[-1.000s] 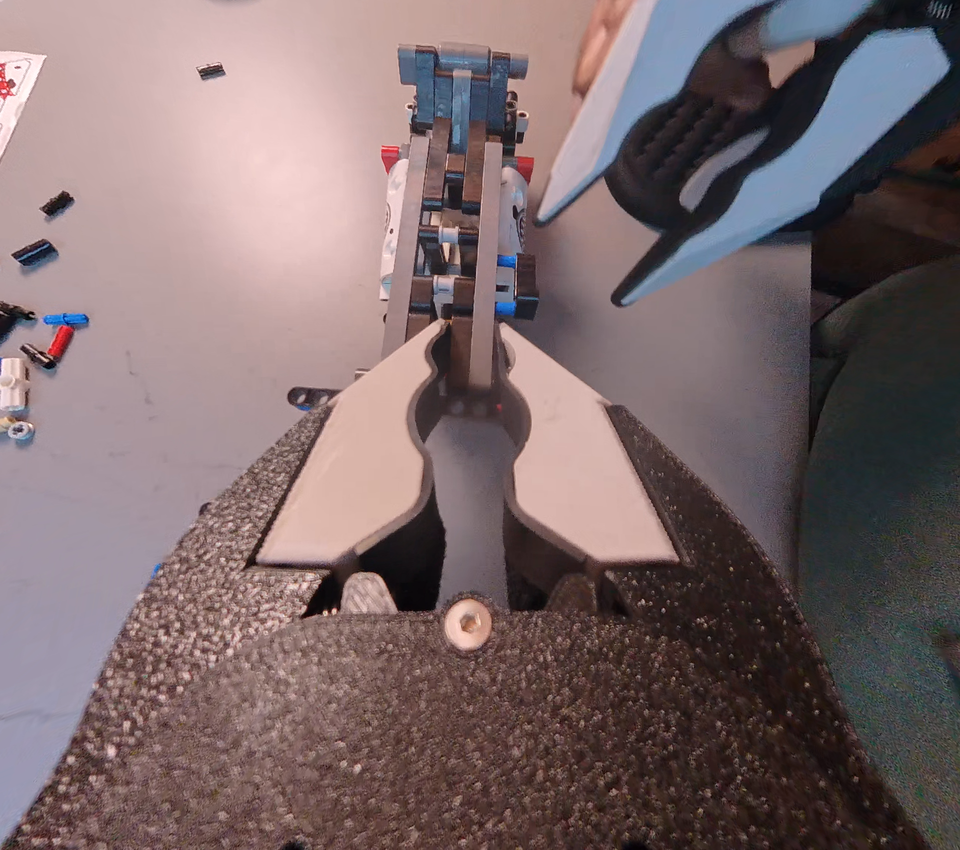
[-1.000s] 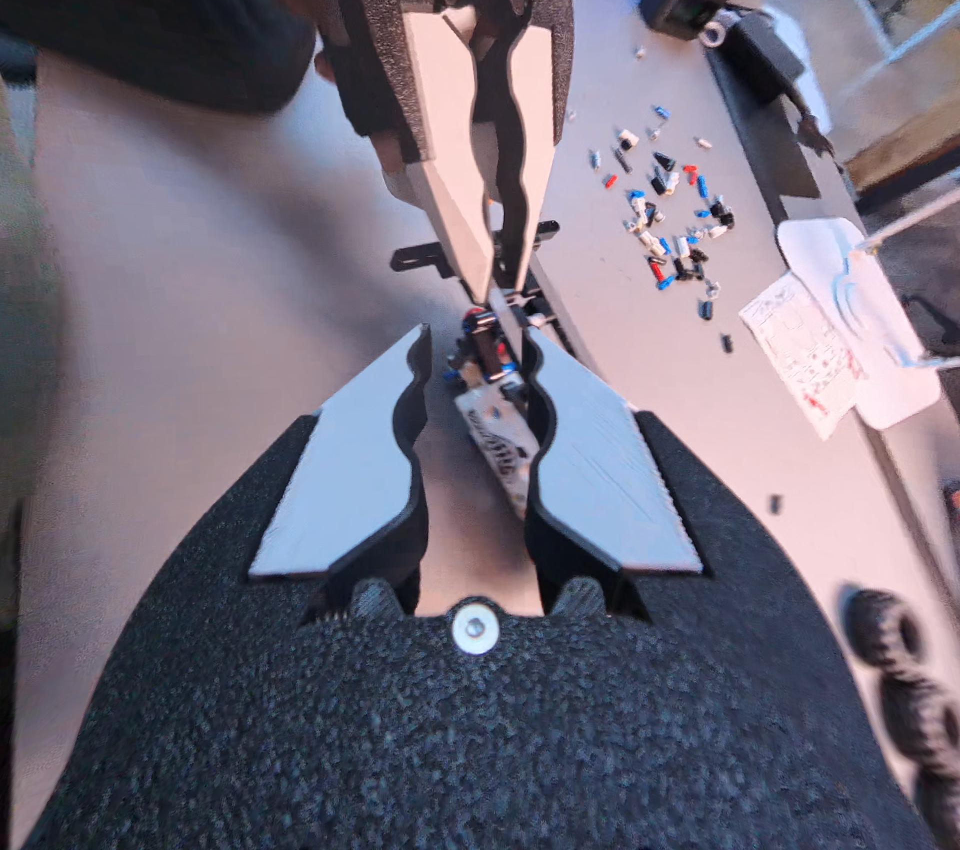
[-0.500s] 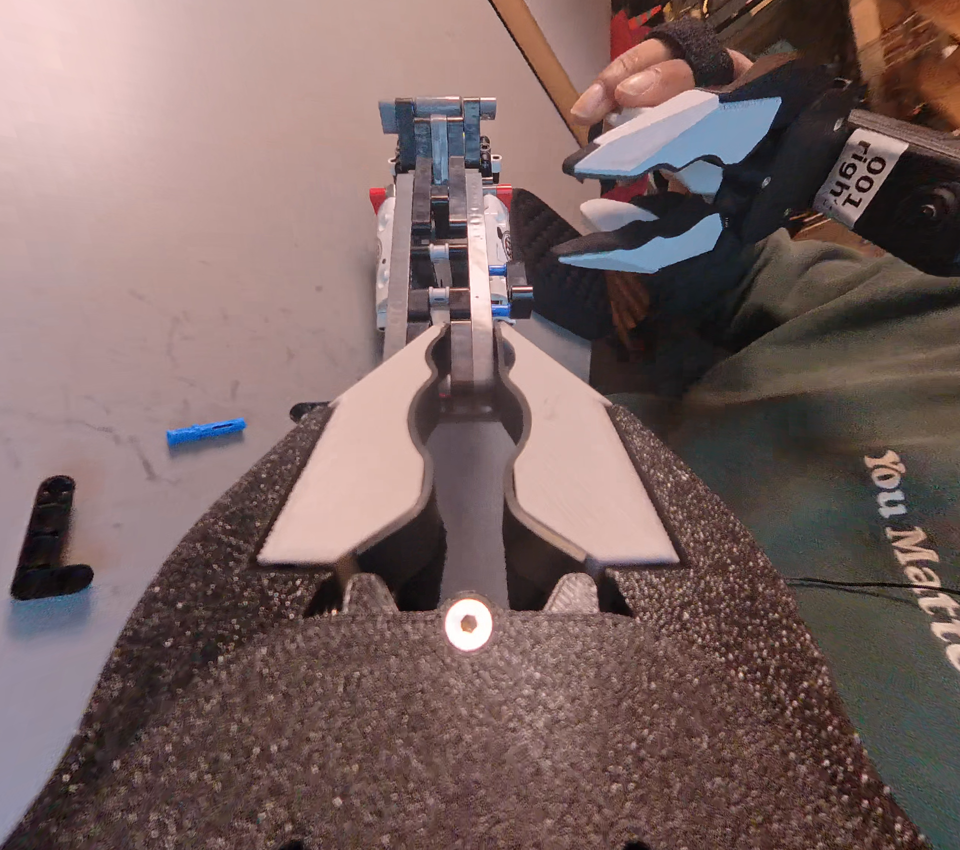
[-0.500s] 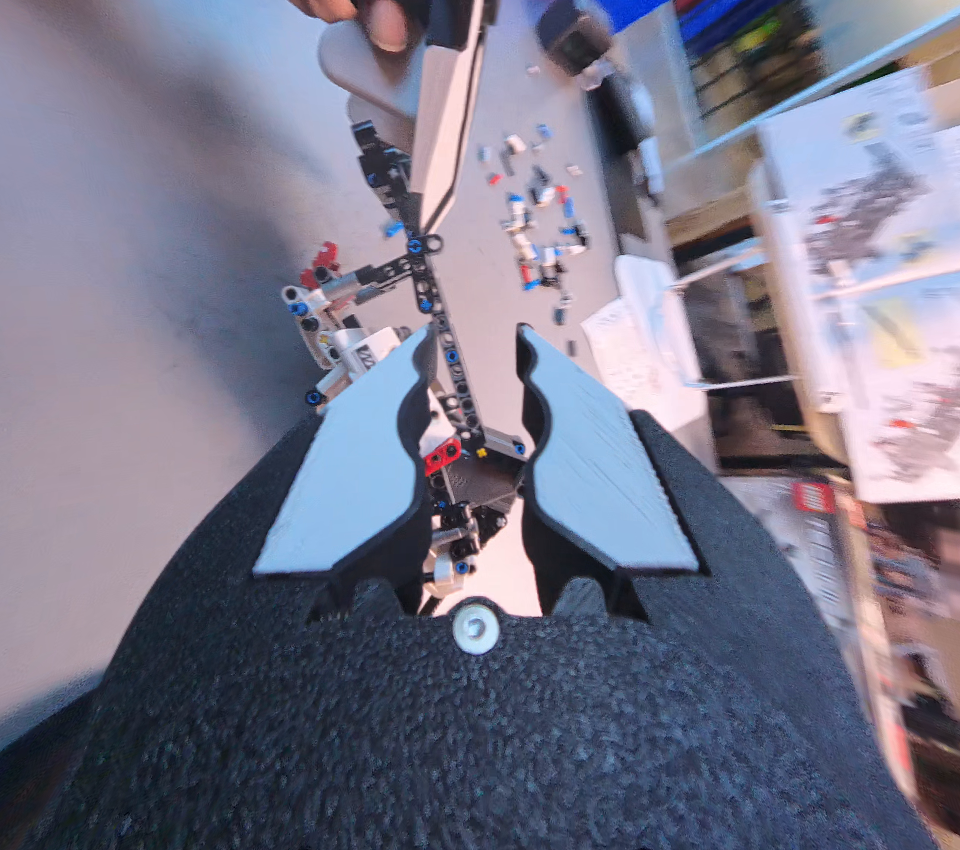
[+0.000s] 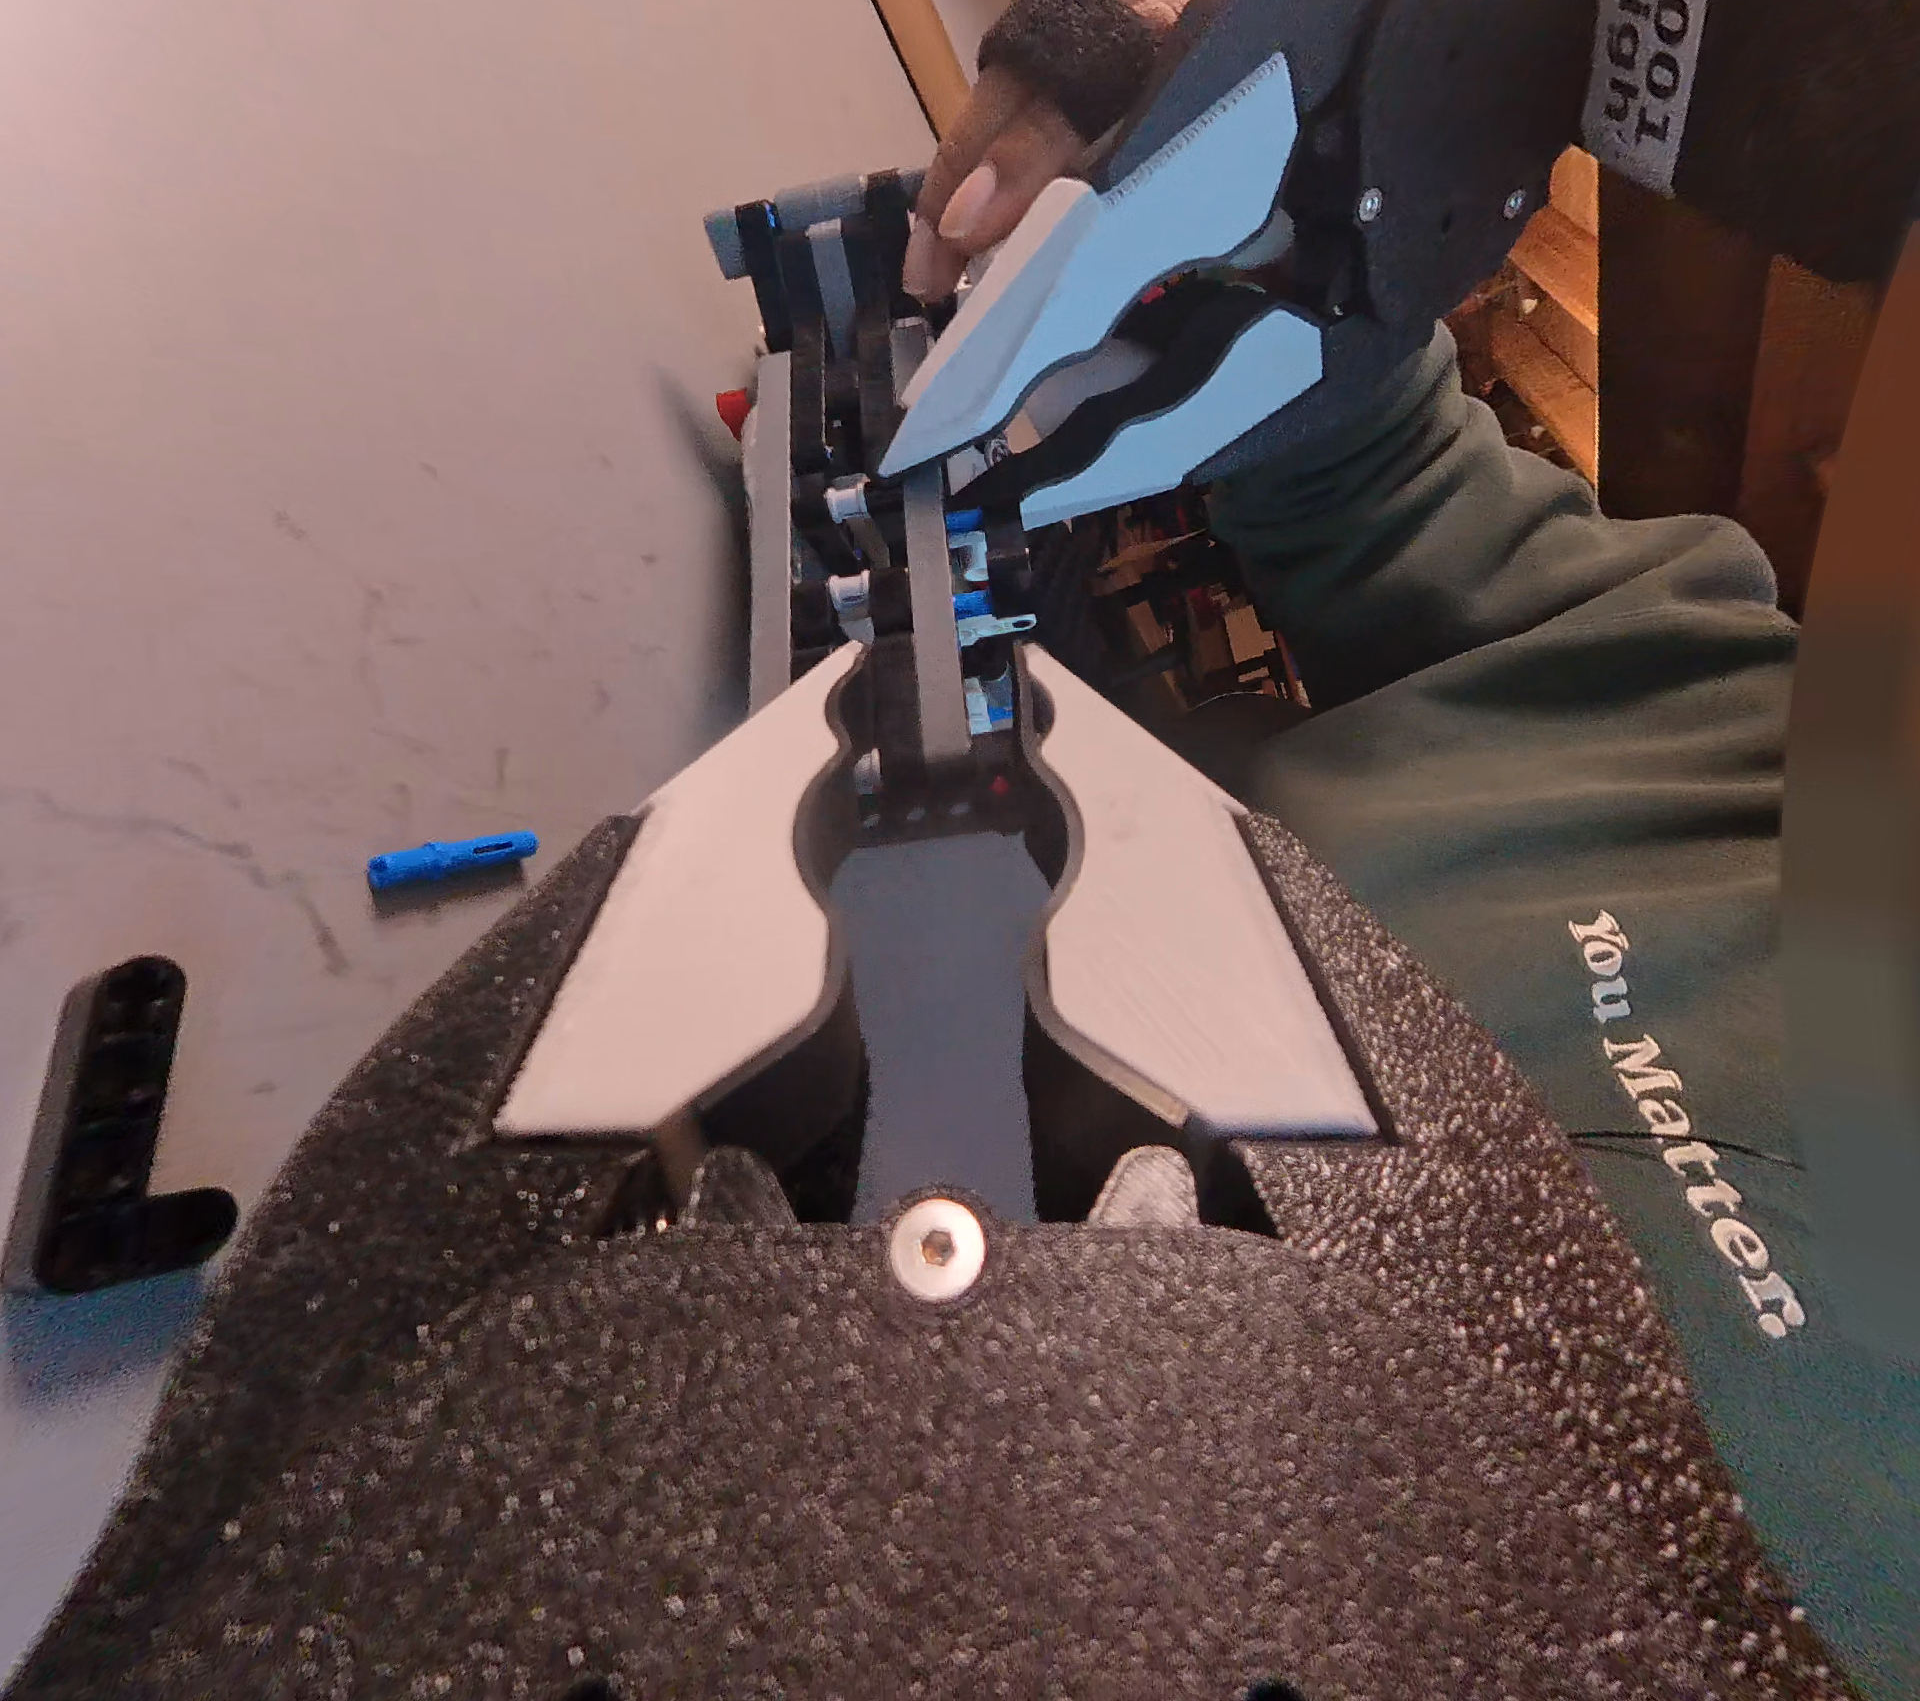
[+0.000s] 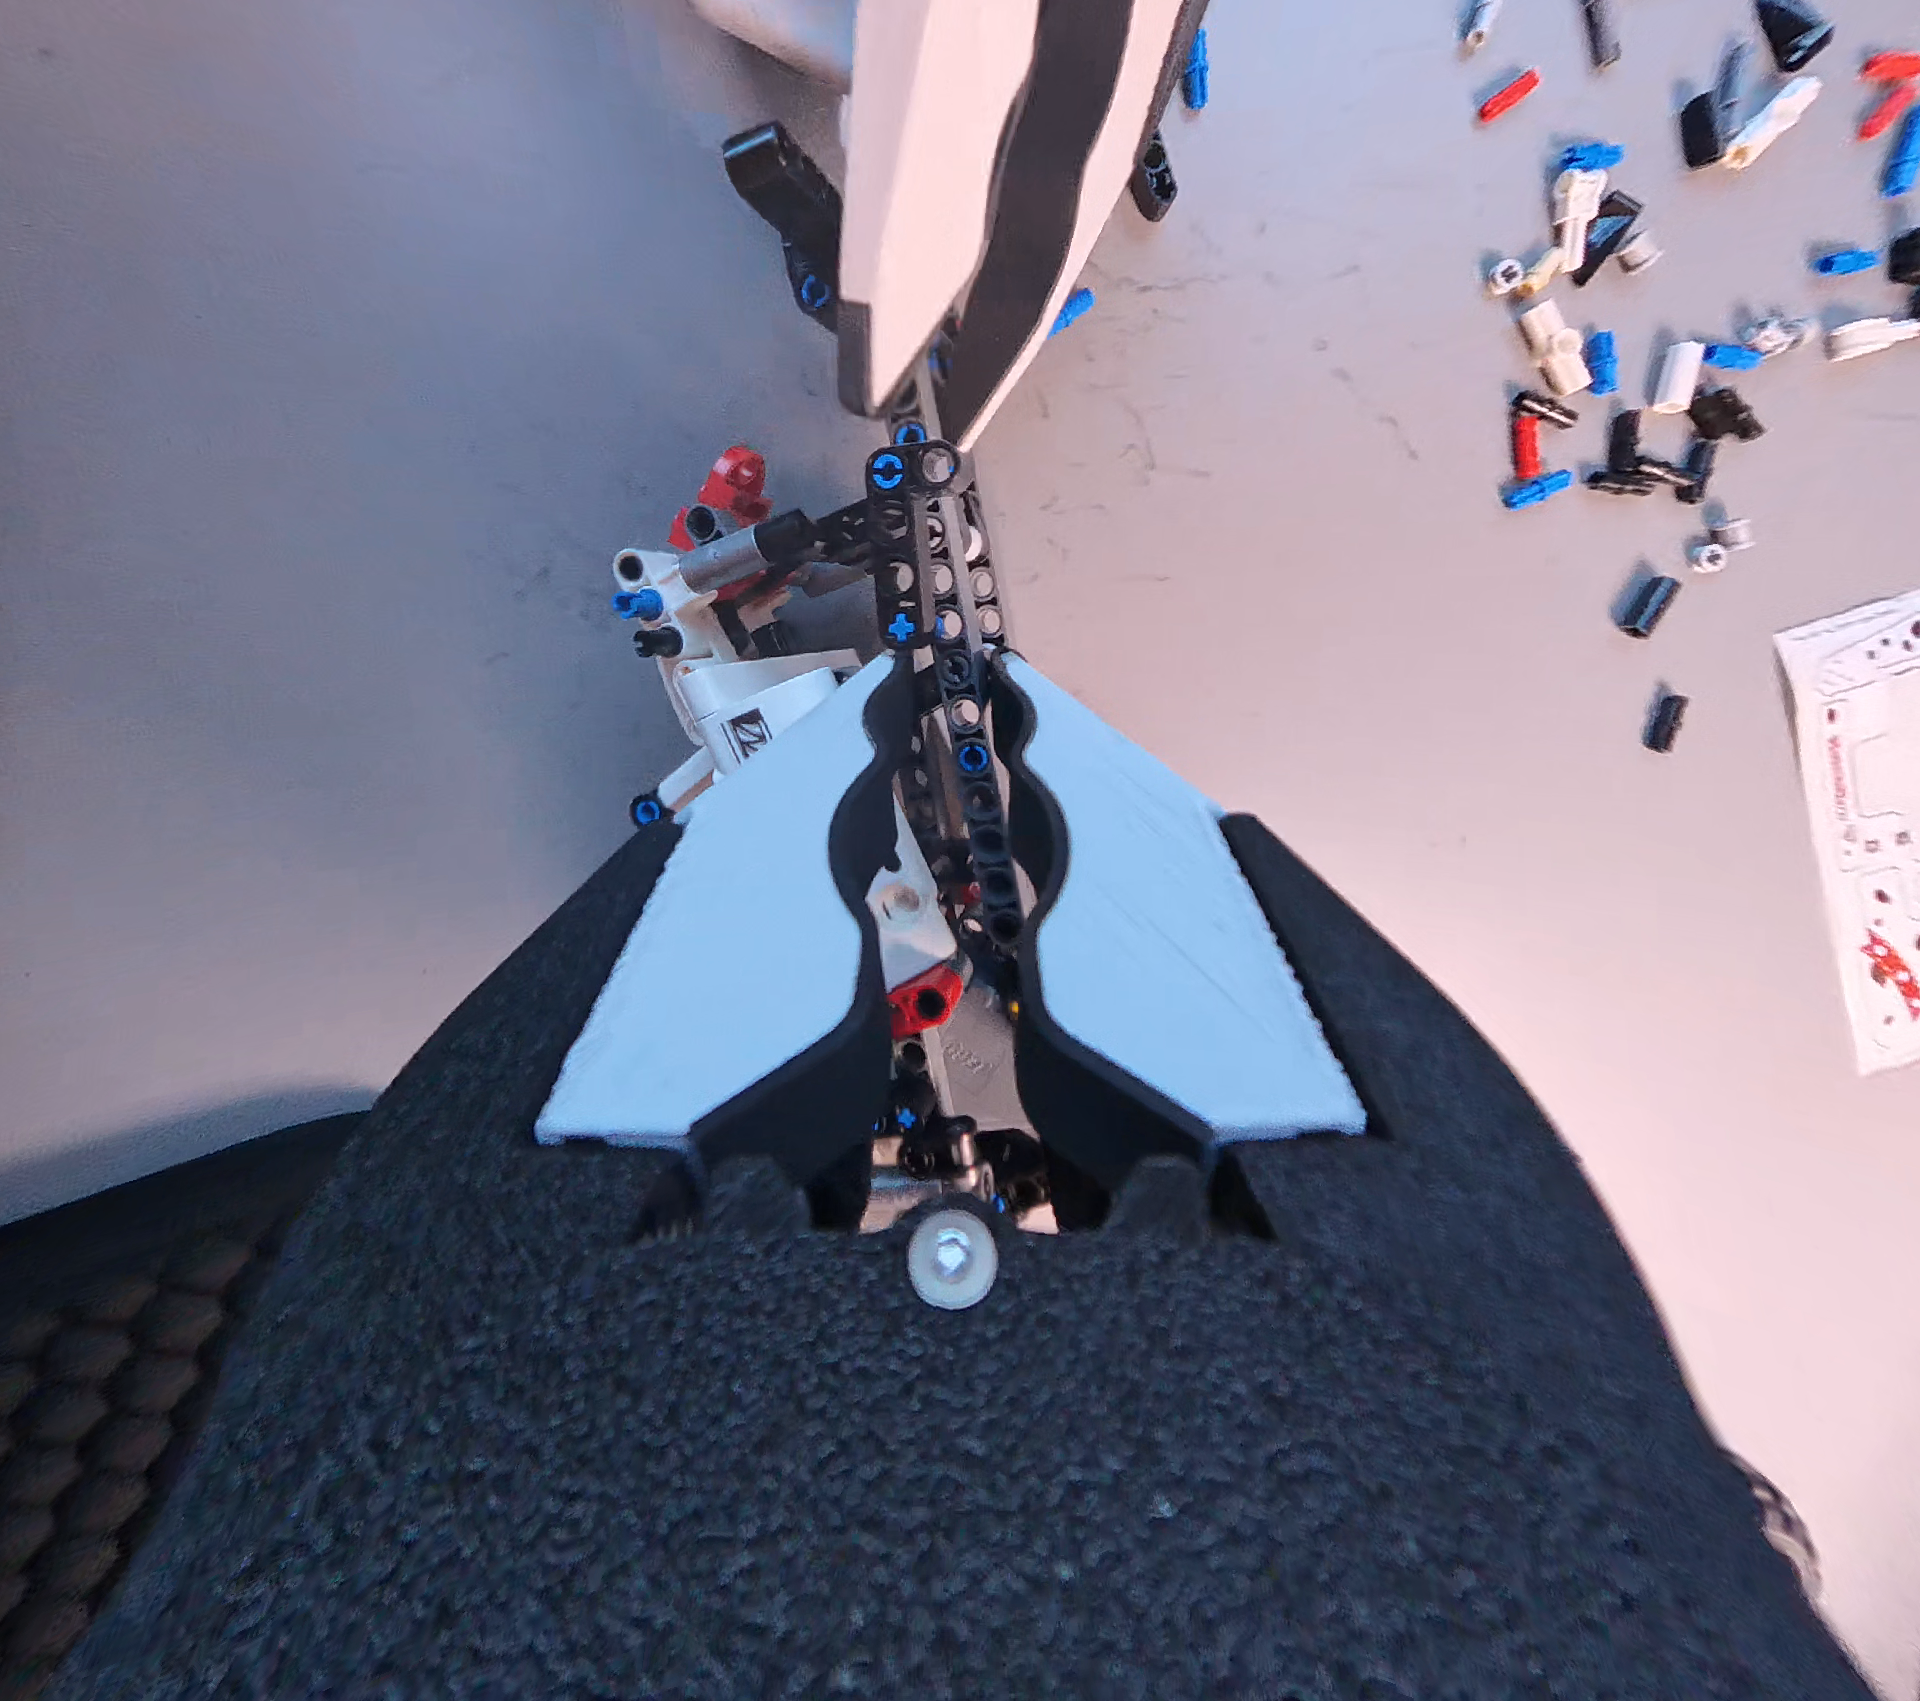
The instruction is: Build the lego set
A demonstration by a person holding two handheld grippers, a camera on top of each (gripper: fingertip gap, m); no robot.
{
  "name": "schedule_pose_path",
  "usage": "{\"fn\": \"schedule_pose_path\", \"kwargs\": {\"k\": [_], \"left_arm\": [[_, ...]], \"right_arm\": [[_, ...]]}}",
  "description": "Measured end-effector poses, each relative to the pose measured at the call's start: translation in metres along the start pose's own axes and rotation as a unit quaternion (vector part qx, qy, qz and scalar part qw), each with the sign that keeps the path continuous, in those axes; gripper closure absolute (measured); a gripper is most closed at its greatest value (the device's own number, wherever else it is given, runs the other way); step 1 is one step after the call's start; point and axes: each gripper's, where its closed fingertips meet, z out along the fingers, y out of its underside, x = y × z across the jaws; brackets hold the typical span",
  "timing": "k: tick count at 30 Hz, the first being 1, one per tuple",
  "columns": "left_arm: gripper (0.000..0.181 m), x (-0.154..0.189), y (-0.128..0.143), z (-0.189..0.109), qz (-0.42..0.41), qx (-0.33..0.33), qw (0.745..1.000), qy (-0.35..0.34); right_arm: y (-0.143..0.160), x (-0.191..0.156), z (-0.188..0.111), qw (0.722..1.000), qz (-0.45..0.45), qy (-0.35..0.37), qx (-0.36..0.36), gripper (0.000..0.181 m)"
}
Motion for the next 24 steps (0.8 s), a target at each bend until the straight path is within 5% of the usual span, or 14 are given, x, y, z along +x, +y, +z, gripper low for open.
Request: {"fn": "schedule_pose_path", "kwargs": {"k": [5, 9, 16, 24], "left_arm": [[0.133, 0.022, 0.004, -0.014, 0.107, 0.018, 0.993, 0.036], [0.123, 0.019, 0.014, -0.015, 0.257, -0.018, 0.964, -0.062], [0.152, -0.024, 0.018, 0.002, 0.44, -0.077, 0.852, -0.272], [0.166, -0.014, 0.009, -0.001, 0.516, -0.045, 0.796, -0.313]], "right_arm": [[-0.001, -0.001, 0.0, 1.0, 0.003, -0.015, 0.014, 0.169], [-0.001, -0.001, -0.001, 0.999, 0.019, -0.036, 0.023, 0.17], [0.0, -0.001, -0.001, 0.998, 0.026, -0.046, 0.04, 0.171], [-0.012, -0.013, -0.033, 0.996, -0.009, 0.014, 0.092, 0.155]]}}
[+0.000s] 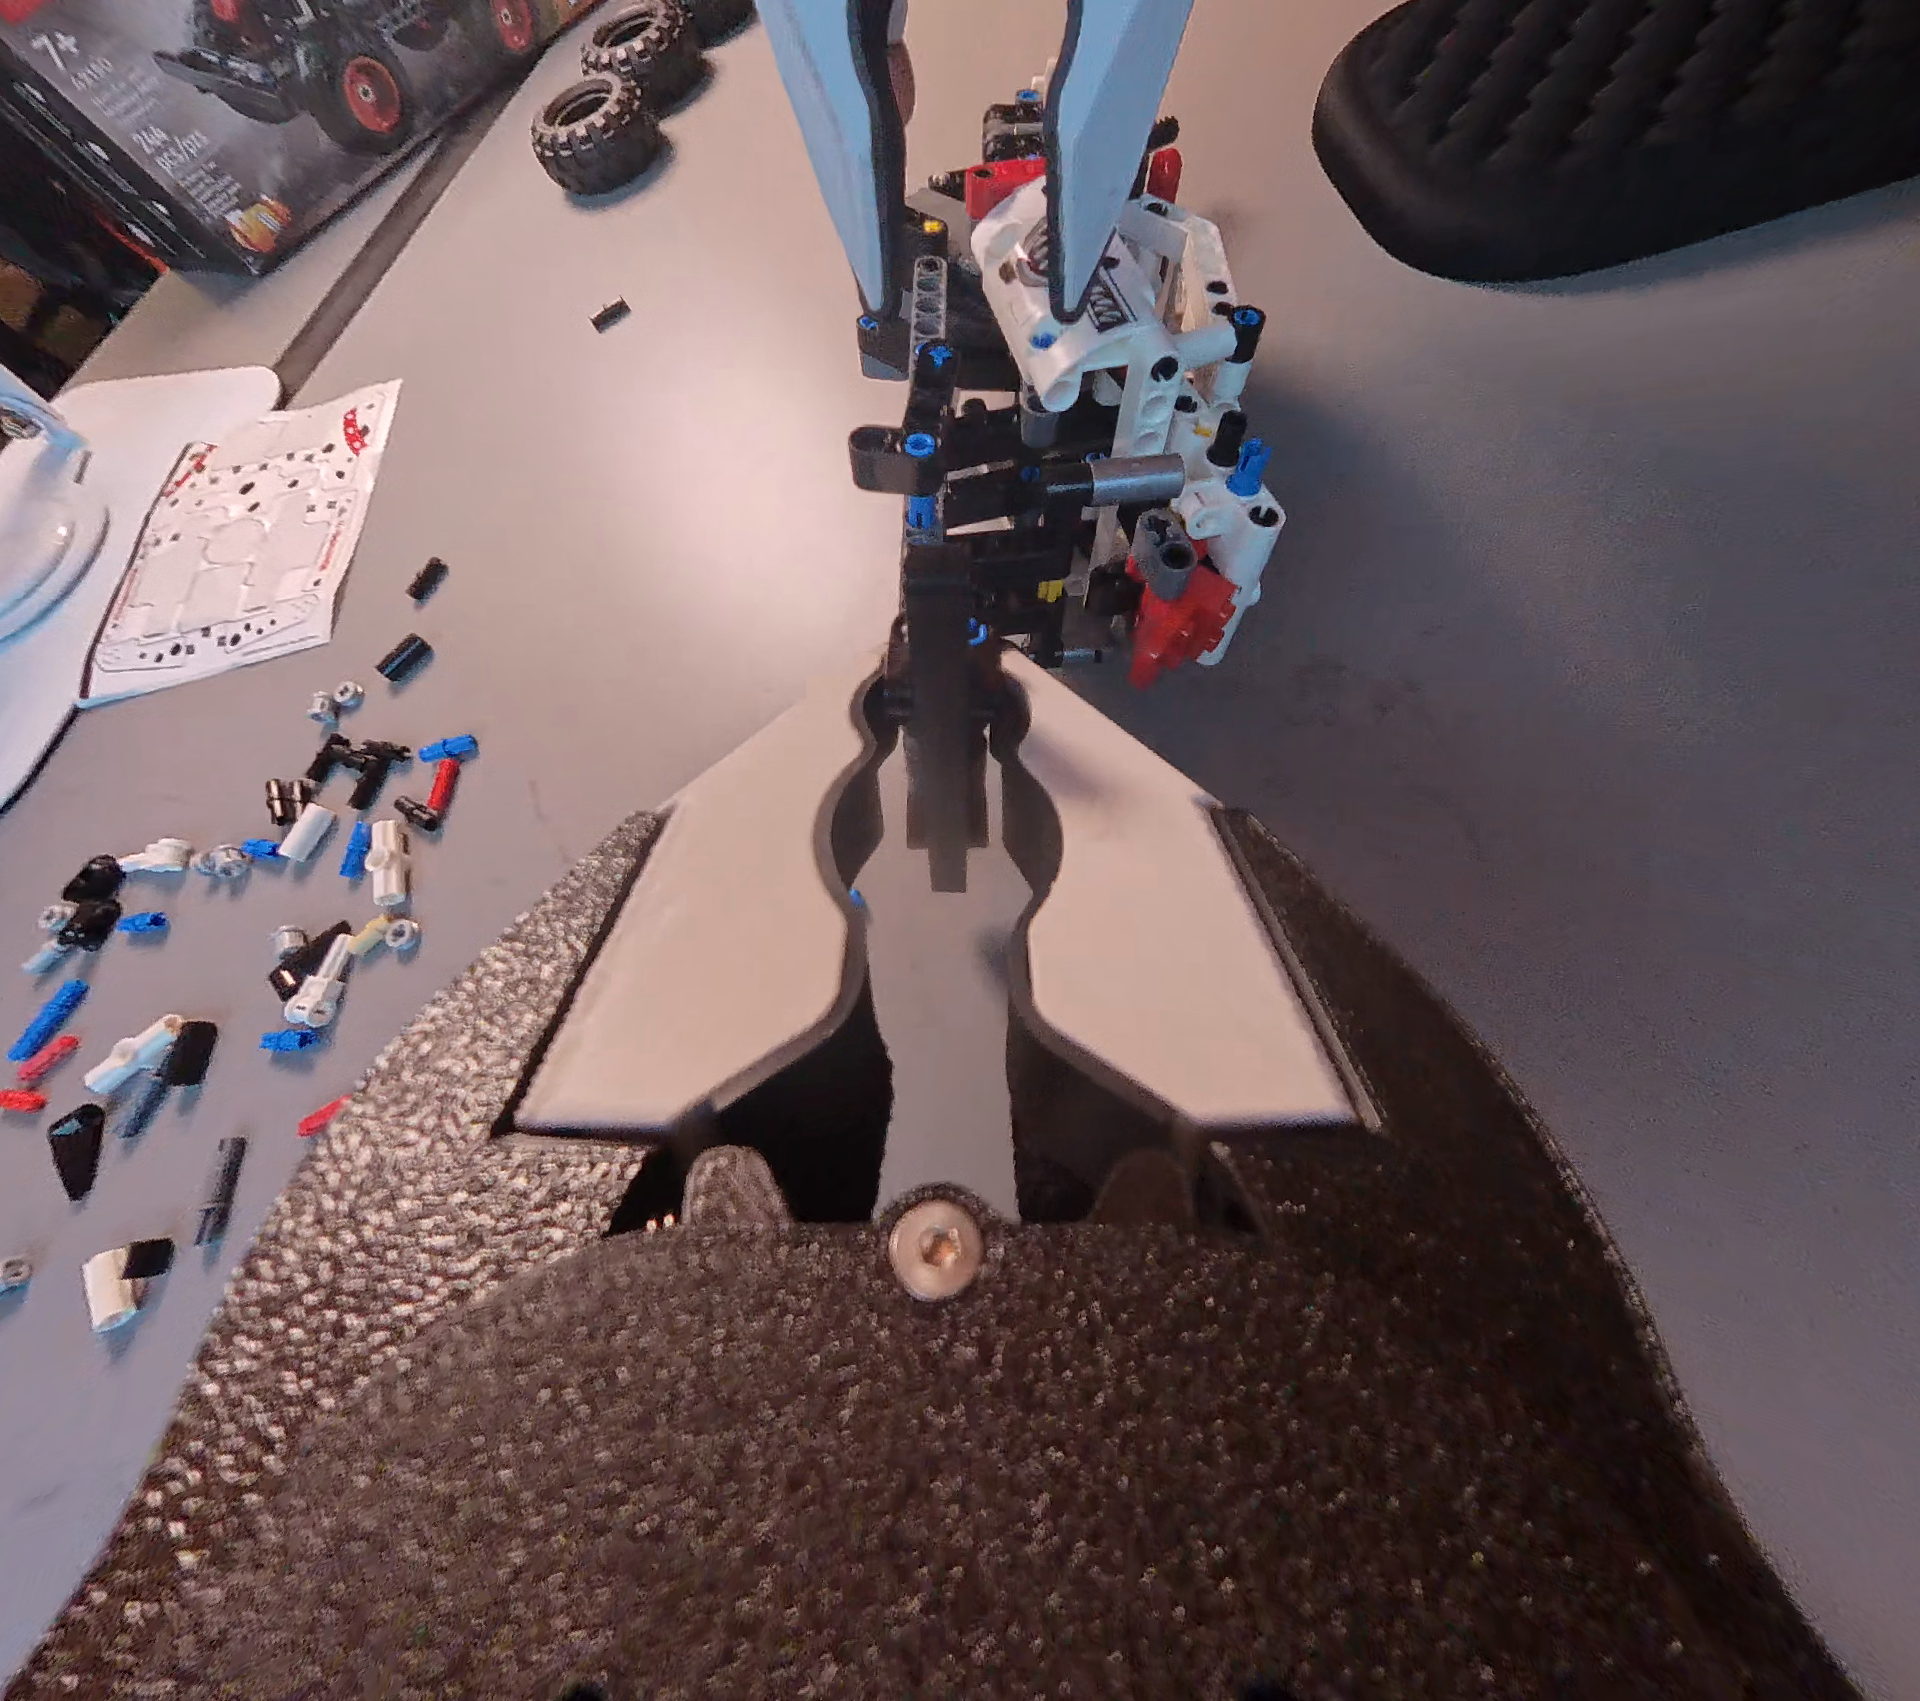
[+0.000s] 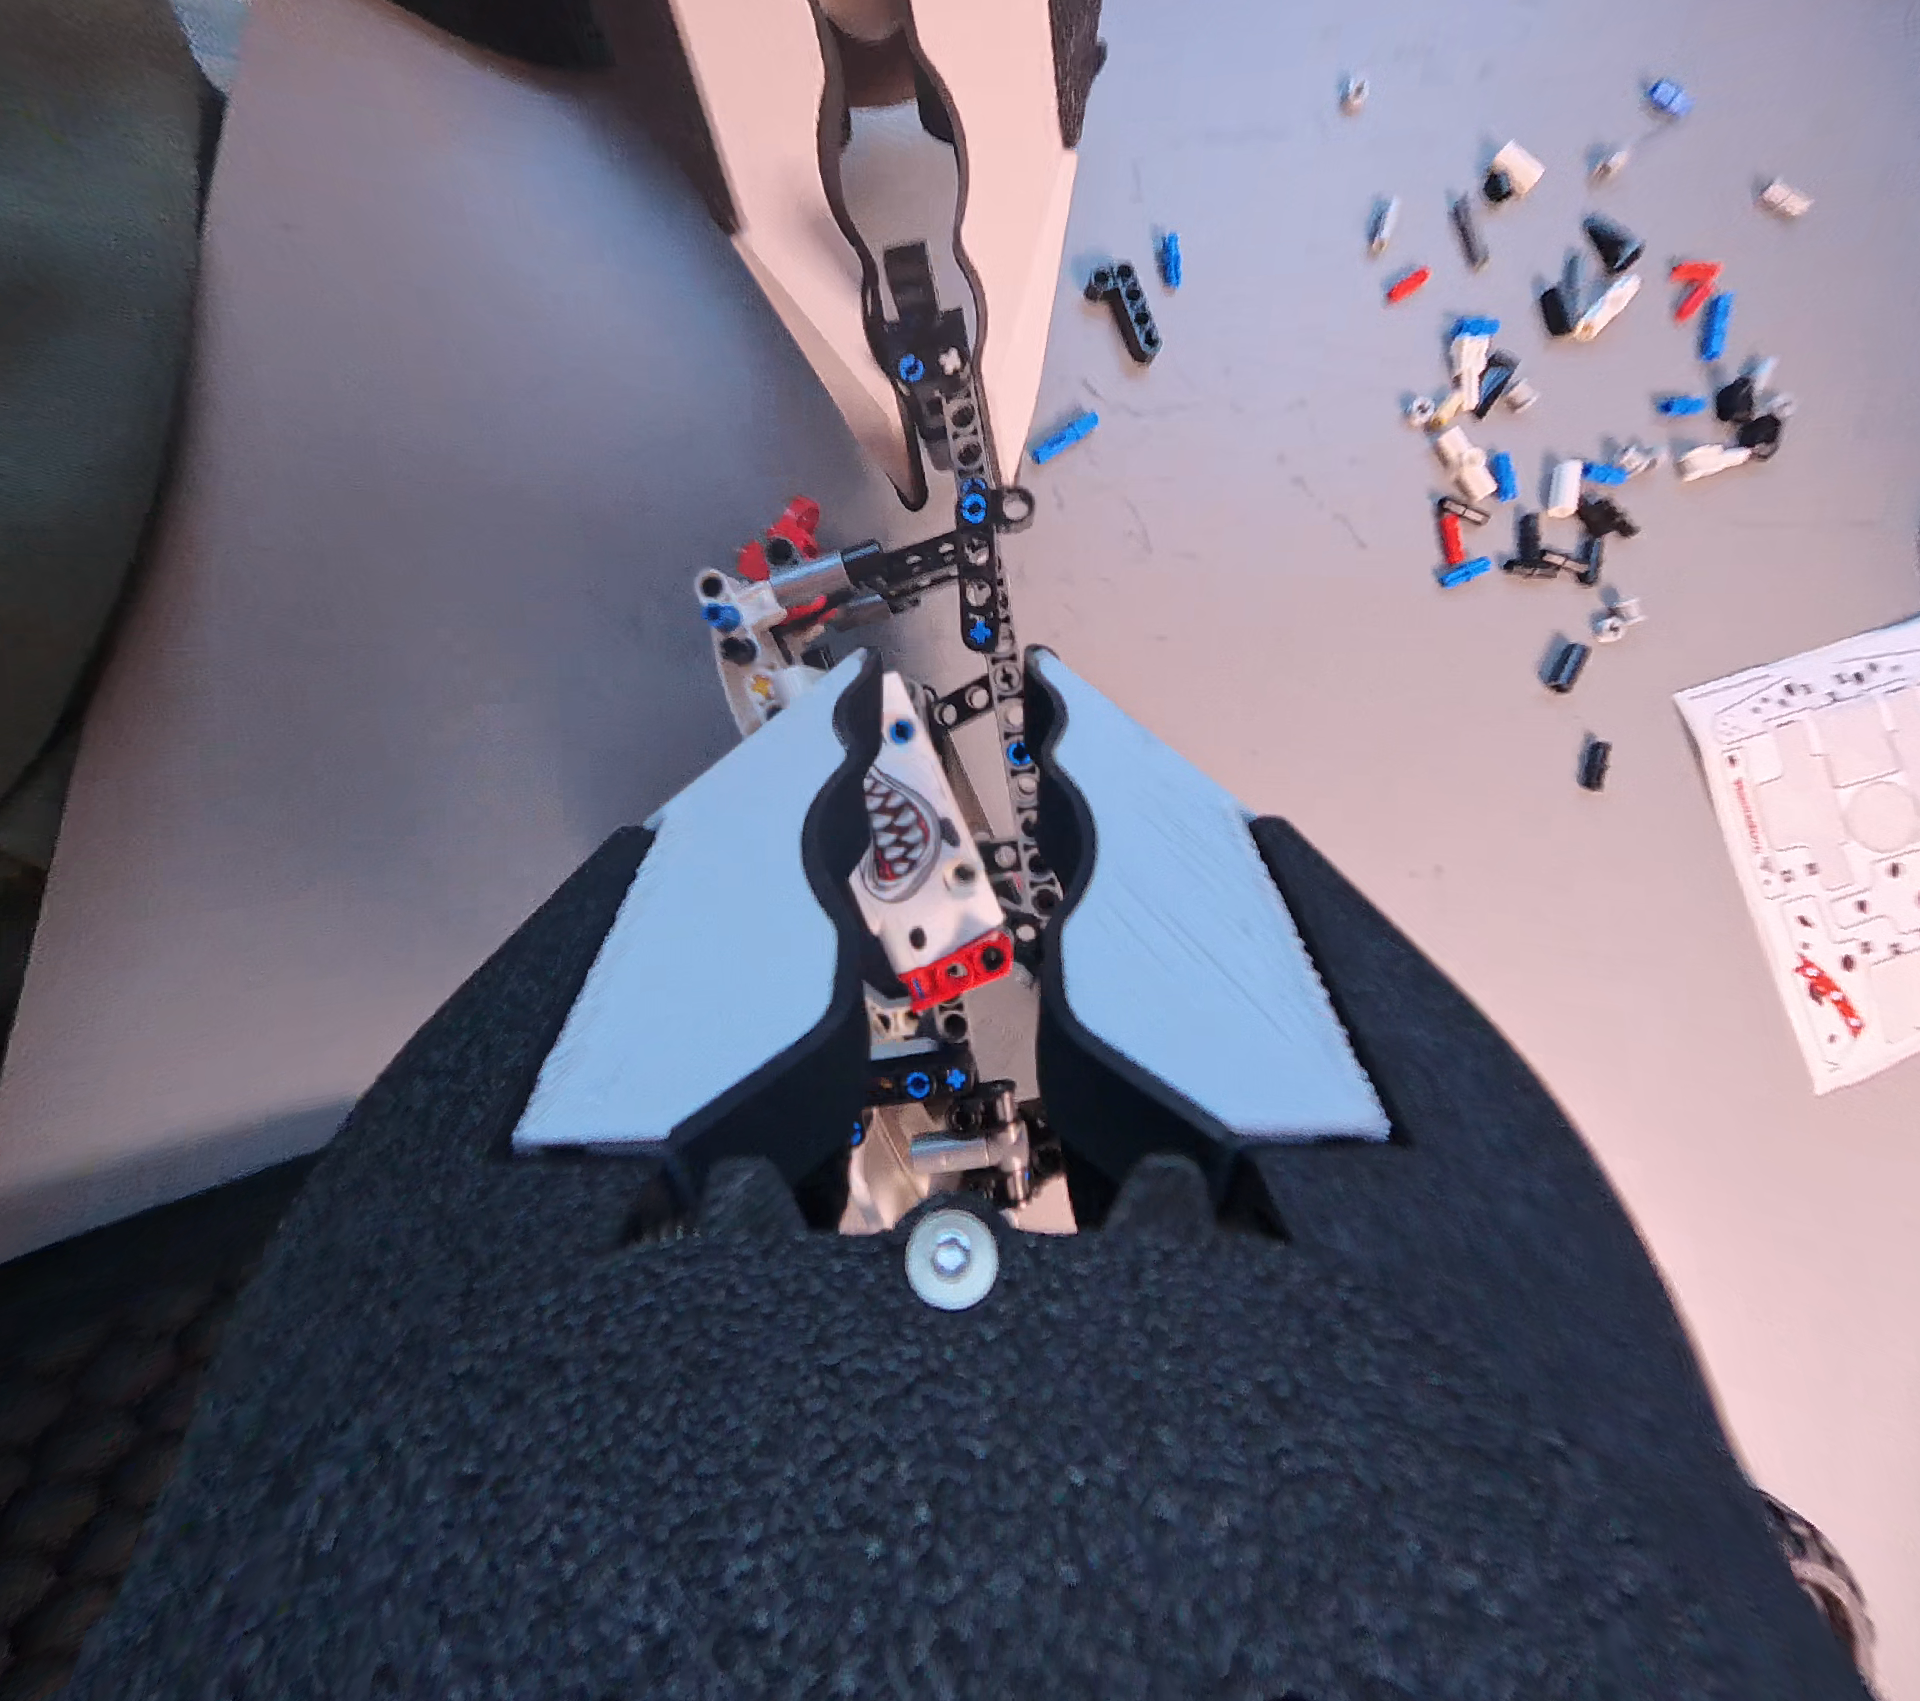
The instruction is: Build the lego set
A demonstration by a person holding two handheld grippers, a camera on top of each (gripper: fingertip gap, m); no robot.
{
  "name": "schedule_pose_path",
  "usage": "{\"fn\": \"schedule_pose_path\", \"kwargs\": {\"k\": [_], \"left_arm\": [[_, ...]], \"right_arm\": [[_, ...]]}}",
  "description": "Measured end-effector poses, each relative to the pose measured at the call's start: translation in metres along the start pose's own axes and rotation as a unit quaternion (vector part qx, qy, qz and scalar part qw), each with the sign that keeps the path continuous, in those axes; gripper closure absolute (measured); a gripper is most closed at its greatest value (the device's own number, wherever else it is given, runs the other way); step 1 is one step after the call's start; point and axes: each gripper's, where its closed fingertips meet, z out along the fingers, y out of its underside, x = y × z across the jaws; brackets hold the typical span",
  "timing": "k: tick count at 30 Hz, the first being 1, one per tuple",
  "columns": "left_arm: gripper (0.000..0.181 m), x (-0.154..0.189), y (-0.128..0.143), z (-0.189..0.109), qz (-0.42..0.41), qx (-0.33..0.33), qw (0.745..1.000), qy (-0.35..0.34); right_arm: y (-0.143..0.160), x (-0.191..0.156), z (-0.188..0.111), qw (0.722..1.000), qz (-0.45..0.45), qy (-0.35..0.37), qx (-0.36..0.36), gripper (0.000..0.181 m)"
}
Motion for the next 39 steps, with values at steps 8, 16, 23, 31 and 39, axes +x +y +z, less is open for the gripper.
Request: {"fn": "schedule_pose_path", "kwargs": {"k": [8, 16, 23, 31, 39], "left_arm": [[0.165, 0.004, -0.022, -0.01, 0.103, 0.034, 0.992, -0.064], [0.166, 0.007, -0.039, -0.019, 0.294, 0.026, 0.939, -0.175], [0.165, 0.019, -0.033, -0.015, 0.362, 0.007, 0.916, -0.171], [0.139, 0.063, -0.02, -0.021, 0.269, 0.002, 0.963, -0.026], [0.134, 0.068, -0.033, -0.049, 0.021, 0.06, 0.991, 0.12]], "right_arm": [[-0.017, -0.009, 0.006, 0.988, -0.053, 0.14, 0.037, 0.166], [-0.021, -0.017, -0.003, 0.944, -0.192, 0.261, 0.059, 0.174], [-0.016, -0.022, -0.001, 0.881, -0.292, 0.368, 0.058, 0.174], [-0.007, -0.042, 0.002, 0.844, -0.344, 0.408, 0.048, 0.172], [0.018, -0.068, 0.002, 0.858, -0.327, 0.396, 0.028, 0.158]]}}
